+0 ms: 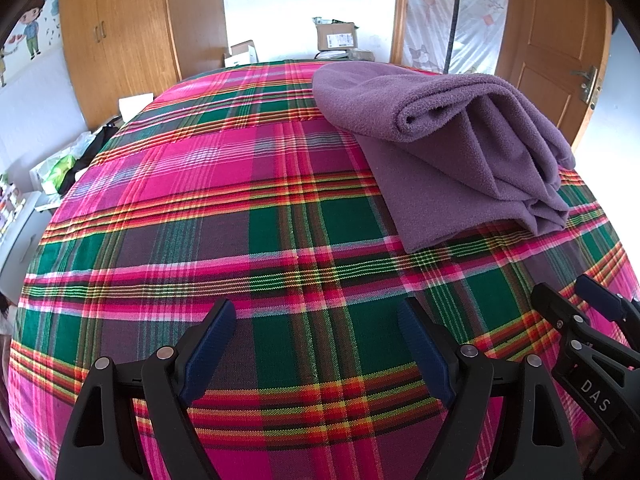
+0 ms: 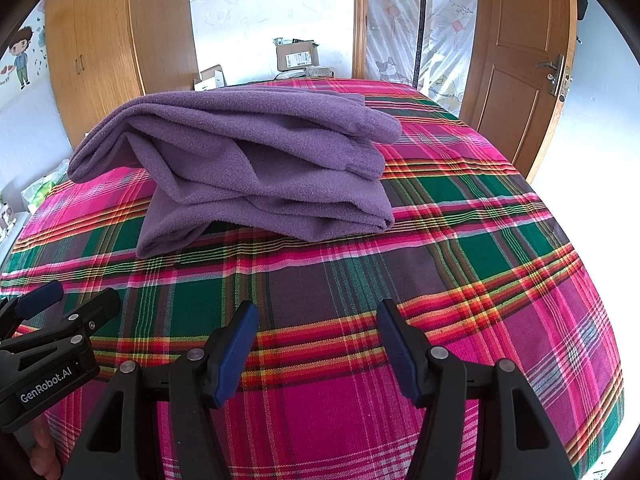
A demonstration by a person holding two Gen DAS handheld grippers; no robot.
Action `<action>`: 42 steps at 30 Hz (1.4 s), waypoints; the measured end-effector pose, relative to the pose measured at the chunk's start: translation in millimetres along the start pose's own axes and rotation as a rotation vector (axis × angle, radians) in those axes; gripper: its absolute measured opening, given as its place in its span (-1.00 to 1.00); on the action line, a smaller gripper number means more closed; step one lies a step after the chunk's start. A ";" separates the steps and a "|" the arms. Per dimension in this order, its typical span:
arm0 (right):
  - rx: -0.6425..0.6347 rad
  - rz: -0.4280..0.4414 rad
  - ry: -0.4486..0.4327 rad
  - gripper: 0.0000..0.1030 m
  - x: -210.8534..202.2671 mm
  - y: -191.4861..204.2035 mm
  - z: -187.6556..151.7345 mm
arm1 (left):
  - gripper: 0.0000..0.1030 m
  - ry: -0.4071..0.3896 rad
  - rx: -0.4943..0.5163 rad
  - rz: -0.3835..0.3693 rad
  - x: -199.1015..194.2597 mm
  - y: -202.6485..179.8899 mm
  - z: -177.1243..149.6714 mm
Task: Fold clothes
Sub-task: 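Move both grippers toward the folded purple fleece pants on the bed, then grasp the waistband edge of the purple pants with both grippers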
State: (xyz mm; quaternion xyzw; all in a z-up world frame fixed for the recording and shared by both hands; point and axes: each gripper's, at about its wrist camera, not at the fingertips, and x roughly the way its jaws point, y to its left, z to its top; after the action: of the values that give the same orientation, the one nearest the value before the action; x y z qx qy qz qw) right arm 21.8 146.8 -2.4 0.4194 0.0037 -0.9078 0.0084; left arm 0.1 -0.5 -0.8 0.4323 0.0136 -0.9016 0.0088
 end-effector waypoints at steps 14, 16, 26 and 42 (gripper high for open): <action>-0.037 0.100 -0.001 0.00 -8.0 -11.6 -3.8 | 0.48 -0.042 0.113 -0.090 -32.5 -0.9 18.7; -0.020 0.114 -0.010 -0.05 -10.4 -20.6 -0.8 | 0.48 -0.114 0.167 -0.090 -49.8 -7.7 27.4; -0.009 0.104 -0.189 -0.29 -74.5 -76.4 66.7 | 0.48 -0.232 0.531 -0.132 -92.5 -74.9 83.3; 0.134 0.108 -0.159 -0.29 -49.2 -125.8 102.5 | 0.48 -0.051 0.785 -0.116 -9.3 -169.2 132.4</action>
State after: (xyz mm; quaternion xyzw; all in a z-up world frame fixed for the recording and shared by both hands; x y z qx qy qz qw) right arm -26.7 271.7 101.4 0.3453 -0.0803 -0.9346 0.0298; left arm -101.8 164.4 92.2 0.3789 -0.3076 -0.8477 -0.2078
